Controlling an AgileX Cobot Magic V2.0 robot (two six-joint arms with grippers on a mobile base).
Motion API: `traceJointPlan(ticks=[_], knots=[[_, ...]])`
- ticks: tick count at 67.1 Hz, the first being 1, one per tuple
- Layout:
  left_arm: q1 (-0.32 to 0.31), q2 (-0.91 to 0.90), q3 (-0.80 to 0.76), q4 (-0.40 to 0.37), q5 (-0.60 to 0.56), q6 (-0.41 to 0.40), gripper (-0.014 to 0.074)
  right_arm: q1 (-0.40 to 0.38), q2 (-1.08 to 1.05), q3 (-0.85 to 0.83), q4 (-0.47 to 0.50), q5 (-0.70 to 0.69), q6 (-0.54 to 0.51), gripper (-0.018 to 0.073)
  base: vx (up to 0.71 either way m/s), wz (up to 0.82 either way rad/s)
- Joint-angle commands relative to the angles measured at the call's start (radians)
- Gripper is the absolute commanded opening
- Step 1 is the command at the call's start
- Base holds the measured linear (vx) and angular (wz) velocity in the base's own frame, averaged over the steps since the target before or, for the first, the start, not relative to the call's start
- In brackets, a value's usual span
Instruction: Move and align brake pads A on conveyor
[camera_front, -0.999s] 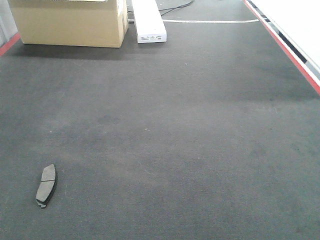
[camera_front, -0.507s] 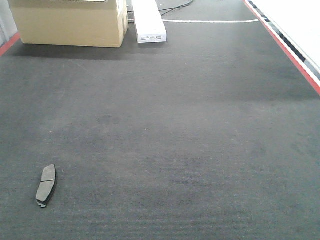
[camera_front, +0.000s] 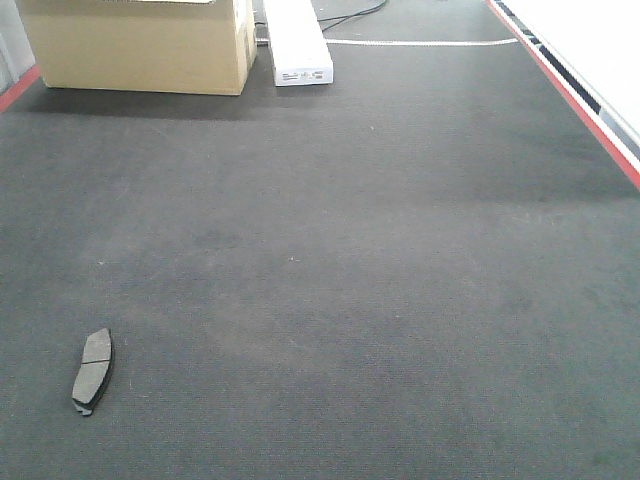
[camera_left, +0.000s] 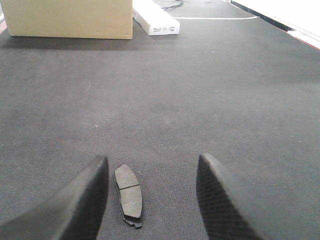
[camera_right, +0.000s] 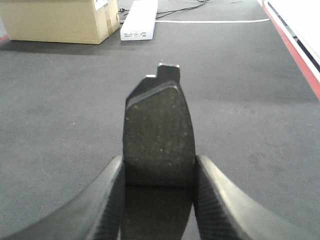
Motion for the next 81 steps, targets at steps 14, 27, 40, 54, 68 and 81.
traceJointPlan(ticks=[14,27,40,54,68,81], knots=[[-0.005,0.010,-0.022,-0.012,-0.072,-0.003,0.0372,-0.001,0.073,-0.028,-0.014,-0.052,0.006,-0.0004,0.00,0.00],[-0.005,0.010,-0.022,-0.012,-0.072,-0.003,0.0372,-0.001,0.339,-0.071,-0.012,-0.040,0.010,-0.0004,0.00,0.00],[-0.005,0.010,-0.022,-0.012,-0.072,-0.003,0.0372,-0.001,0.633,-0.163,-0.012,-0.071,0.051,-0.0004,0.00,0.00],[-0.005,0.010,-0.022,-0.012,-0.072,-0.003,0.0372,-0.001,0.909,-0.278,-0.005,-0.041,0.057,-0.0004,0.00,0.00],[-0.005,0.010,-0.022,-0.012,-0.072,-0.003,0.0372,-0.002,1.111,-0.364,-0.006,-0.012,0.049,-0.0004,0.00,0.00],[-0.005,0.010,-0.022,-0.012,-0.072,-0.003,0.0372,-0.002,1.248,-0.415,-0.001,-0.010,0.050,-0.0004,0.00,0.00]])
